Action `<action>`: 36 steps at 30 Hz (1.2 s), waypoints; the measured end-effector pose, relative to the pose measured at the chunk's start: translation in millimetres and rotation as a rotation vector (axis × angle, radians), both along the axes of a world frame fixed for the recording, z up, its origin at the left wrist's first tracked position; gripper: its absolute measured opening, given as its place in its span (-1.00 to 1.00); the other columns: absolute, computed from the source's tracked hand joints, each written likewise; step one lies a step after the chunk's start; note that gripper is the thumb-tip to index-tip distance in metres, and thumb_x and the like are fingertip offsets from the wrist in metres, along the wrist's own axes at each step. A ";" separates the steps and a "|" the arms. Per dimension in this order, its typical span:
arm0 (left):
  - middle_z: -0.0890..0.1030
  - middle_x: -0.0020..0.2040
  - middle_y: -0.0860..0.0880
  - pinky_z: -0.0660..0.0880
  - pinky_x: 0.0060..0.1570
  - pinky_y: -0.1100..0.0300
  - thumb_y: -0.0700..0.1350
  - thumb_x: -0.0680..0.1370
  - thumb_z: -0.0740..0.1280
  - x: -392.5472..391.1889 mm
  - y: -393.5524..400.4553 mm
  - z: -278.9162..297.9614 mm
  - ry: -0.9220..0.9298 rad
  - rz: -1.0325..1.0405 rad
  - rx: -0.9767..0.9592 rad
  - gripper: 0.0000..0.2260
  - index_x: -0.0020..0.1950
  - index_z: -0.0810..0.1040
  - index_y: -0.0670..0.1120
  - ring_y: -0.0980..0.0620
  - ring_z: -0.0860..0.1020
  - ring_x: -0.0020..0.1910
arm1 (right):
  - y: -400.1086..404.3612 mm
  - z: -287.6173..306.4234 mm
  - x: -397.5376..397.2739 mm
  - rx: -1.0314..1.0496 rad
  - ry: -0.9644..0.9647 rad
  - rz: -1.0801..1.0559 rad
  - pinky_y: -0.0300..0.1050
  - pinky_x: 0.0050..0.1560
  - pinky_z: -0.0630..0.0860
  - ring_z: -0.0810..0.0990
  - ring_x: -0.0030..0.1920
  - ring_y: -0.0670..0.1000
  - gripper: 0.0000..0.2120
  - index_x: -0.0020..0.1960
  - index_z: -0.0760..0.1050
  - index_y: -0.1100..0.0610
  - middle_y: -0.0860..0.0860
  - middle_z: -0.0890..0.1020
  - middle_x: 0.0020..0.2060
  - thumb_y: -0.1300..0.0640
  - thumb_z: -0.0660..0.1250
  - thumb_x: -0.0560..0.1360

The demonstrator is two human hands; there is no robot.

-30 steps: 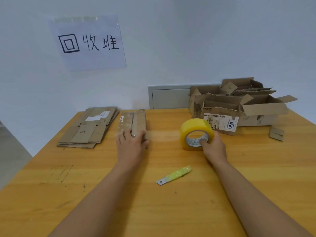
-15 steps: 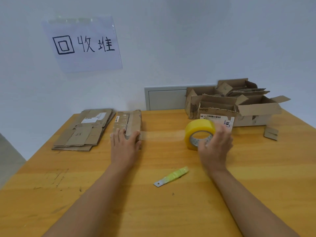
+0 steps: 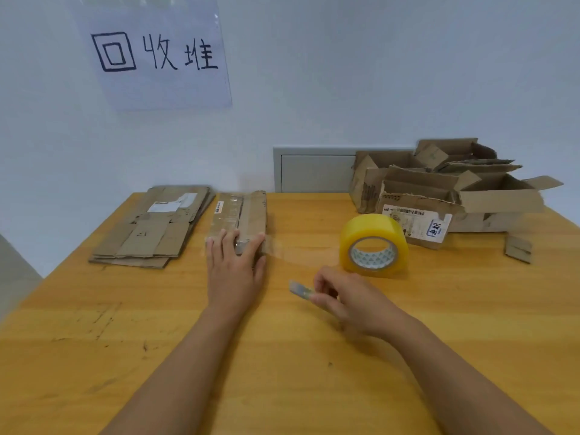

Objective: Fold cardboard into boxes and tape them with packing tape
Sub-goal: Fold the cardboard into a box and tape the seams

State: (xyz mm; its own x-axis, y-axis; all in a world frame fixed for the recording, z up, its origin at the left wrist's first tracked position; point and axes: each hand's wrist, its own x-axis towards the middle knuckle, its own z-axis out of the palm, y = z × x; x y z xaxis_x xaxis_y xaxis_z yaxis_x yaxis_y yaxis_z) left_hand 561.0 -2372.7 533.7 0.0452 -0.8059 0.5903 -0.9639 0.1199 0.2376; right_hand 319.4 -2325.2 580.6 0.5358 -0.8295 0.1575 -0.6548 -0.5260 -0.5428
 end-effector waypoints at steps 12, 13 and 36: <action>0.43 0.35 -0.19 -0.03 0.52 -0.16 0.01 0.52 0.42 5.7 -9.1 -0.2 0.056 0.001 -0.010 -0.64 0.31 0.53 0.11 -0.24 0.26 0.47 | -51.5 35.1 -2.7 -0.436 -0.725 -0.518 -0.35 -0.12 0.48 0.57 -0.13 -0.20 -0.83 0.03 0.58 -0.05 -0.17 0.63 -0.15 0.21 0.31 0.60; 0.43 0.35 -0.19 -0.04 0.52 -0.16 0.01 0.52 0.42 5.4 -9.6 -0.2 0.061 0.003 -0.011 -0.65 0.31 0.54 0.11 -0.25 0.25 0.47 | -53.3 37.8 -5.5 -0.502 -0.685 -0.550 -0.41 -0.14 0.44 0.56 -0.13 -0.19 -0.87 0.06 0.59 0.01 -0.16 0.62 -0.15 0.20 0.31 0.61; 0.42 0.39 -0.20 -0.06 0.52 -0.15 -0.07 0.51 0.44 7.5 -10.2 3.2 0.107 -0.022 0.015 -0.61 0.33 0.53 0.12 -0.26 0.21 0.50 | -39.0 33.8 64.7 0.136 -0.995 -0.204 -0.18 0.12 0.58 0.66 0.13 -0.01 -0.69 0.18 0.55 0.13 0.12 0.68 0.10 0.43 0.33 0.52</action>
State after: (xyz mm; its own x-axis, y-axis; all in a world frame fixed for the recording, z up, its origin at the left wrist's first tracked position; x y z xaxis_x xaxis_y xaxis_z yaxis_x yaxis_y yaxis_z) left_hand 568.6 -2382.9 536.9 0.0892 -0.8163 0.5707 -0.9302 0.1366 0.3407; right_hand 384.0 -2364.2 614.4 0.0599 -0.9343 0.3514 0.0548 -0.3484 -0.9357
